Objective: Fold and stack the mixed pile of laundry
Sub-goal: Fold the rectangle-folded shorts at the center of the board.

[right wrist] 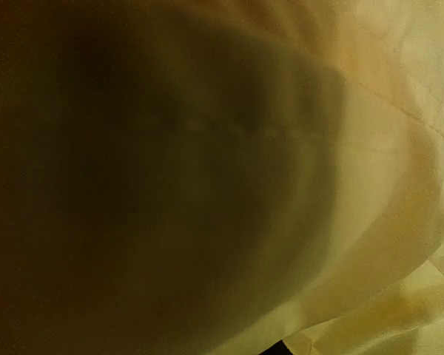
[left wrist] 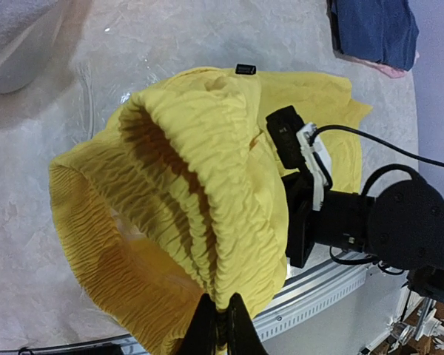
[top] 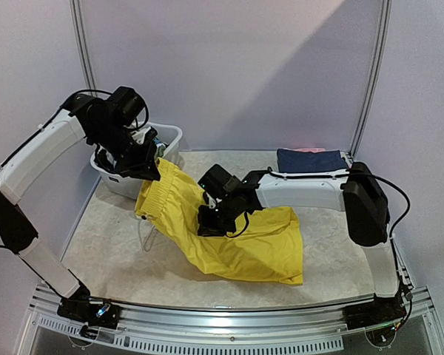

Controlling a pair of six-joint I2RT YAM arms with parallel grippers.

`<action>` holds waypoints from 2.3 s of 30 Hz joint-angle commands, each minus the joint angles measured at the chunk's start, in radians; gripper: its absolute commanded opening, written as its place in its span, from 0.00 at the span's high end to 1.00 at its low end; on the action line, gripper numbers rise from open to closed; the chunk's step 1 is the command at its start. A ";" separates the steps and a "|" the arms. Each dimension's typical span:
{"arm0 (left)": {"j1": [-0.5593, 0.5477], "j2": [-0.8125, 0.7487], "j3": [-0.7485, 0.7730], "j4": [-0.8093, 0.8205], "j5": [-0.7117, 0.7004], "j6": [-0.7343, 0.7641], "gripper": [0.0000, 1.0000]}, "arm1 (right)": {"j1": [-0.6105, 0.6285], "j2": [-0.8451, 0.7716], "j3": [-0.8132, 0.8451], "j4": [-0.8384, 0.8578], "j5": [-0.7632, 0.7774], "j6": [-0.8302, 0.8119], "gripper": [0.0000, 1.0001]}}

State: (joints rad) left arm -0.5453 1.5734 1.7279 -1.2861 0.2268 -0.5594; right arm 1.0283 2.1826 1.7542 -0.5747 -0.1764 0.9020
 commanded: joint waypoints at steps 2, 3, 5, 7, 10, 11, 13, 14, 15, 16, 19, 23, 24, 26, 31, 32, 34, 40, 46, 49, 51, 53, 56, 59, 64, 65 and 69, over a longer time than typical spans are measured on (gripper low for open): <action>-0.005 0.028 0.101 -0.117 -0.030 0.045 1.00 | -0.002 0.084 0.113 0.084 -0.099 0.028 0.83; -0.004 0.033 0.125 -0.133 -0.033 0.049 1.00 | -0.001 0.101 0.128 0.097 -0.105 0.032 0.83; -0.005 0.046 0.158 -0.163 -0.034 0.056 1.00 | -0.001 0.126 0.151 0.133 -0.117 0.041 0.83; -0.005 0.060 0.182 -0.189 -0.039 0.061 1.00 | -0.002 0.159 0.167 0.188 -0.143 0.054 0.83; -0.005 0.080 0.206 -0.206 -0.039 0.061 1.00 | -0.003 0.211 0.195 0.259 -0.196 0.078 0.81; -0.007 0.087 0.215 -0.209 -0.038 0.059 1.00 | -0.005 0.220 0.206 0.251 -0.198 0.071 0.81; -0.013 0.107 0.230 -0.211 -0.037 0.054 1.00 | -0.013 0.221 0.203 0.202 -0.179 0.045 0.80; -0.019 0.118 0.239 -0.212 -0.038 0.051 1.00 | -0.018 0.202 0.190 0.177 -0.162 0.030 0.80; -0.026 0.128 0.250 -0.215 -0.041 0.049 1.00 | -0.025 0.176 0.171 0.152 -0.143 0.017 0.80; -0.035 0.138 0.261 -0.216 -0.045 0.045 1.00 | -0.031 0.151 0.149 0.130 -0.123 -0.006 0.80; -0.069 0.165 0.287 -0.219 -0.059 0.033 1.00 | -0.054 0.034 0.058 0.070 -0.072 -0.053 0.80; -0.116 0.208 0.316 -0.219 -0.084 0.016 1.00 | -0.063 -0.119 -0.052 -0.021 -0.008 -0.102 0.80; -0.130 0.218 0.327 -0.219 -0.093 0.012 1.00 | -0.063 -0.167 -0.077 -0.047 0.015 -0.114 0.80; -0.155 0.243 0.351 -0.222 -0.107 0.001 1.00 | -0.064 -0.229 -0.116 -0.116 0.070 -0.129 0.81; -0.228 0.321 0.430 -0.244 -0.145 -0.024 1.00 | -0.073 -0.402 -0.246 -0.285 0.247 -0.120 0.81; -0.244 0.339 0.453 -0.255 -0.153 -0.027 1.00 | -0.079 -0.431 -0.277 -0.304 0.283 -0.106 0.81; -0.270 0.374 0.495 -0.274 -0.168 -0.039 1.00 | -0.097 -0.516 -0.357 -0.354 0.332 -0.058 0.82; -0.353 0.486 0.620 -0.278 -0.155 -0.105 0.99 | -0.129 -0.711 -0.606 -0.381 0.379 0.048 0.83; -0.473 0.649 0.648 -0.118 -0.019 -0.204 0.98 | -0.134 -0.881 -0.735 -0.424 0.446 0.133 0.83; -0.536 0.757 0.676 0.043 0.179 -0.241 0.75 | -0.141 -0.953 -0.767 -0.435 0.466 0.164 0.83; -0.577 0.817 0.799 0.075 0.223 -0.238 0.04 | -0.143 -1.001 -0.772 -0.437 0.473 0.174 0.83; -0.597 0.817 0.880 0.114 0.231 -0.249 0.00 | -0.146 -1.032 -0.762 -0.442 0.484 0.175 0.83; -0.580 0.719 0.750 0.271 0.252 -0.317 0.00 | -0.151 -1.070 -0.744 -0.432 0.493 0.170 0.82; -0.549 0.591 0.573 0.460 0.266 -0.389 0.00 | -0.152 -1.086 -0.724 -0.400 0.484 0.153 0.82; -0.492 0.454 0.486 0.499 0.256 -0.372 0.00 | -0.153 -1.045 -0.700 -0.294 0.389 0.100 0.79; -0.477 0.431 0.480 0.435 0.238 -0.347 0.00 | -0.153 -1.024 -0.697 -0.266 0.356 0.090 0.78; -0.414 0.309 0.345 0.301 0.144 -0.240 0.00 | -0.153 -0.956 -0.693 -0.139 0.219 0.085 0.65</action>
State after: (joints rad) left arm -1.0130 1.9701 2.2021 -0.8600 0.4522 -0.8948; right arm 0.8810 1.1641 1.0428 -0.8616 0.1860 1.0103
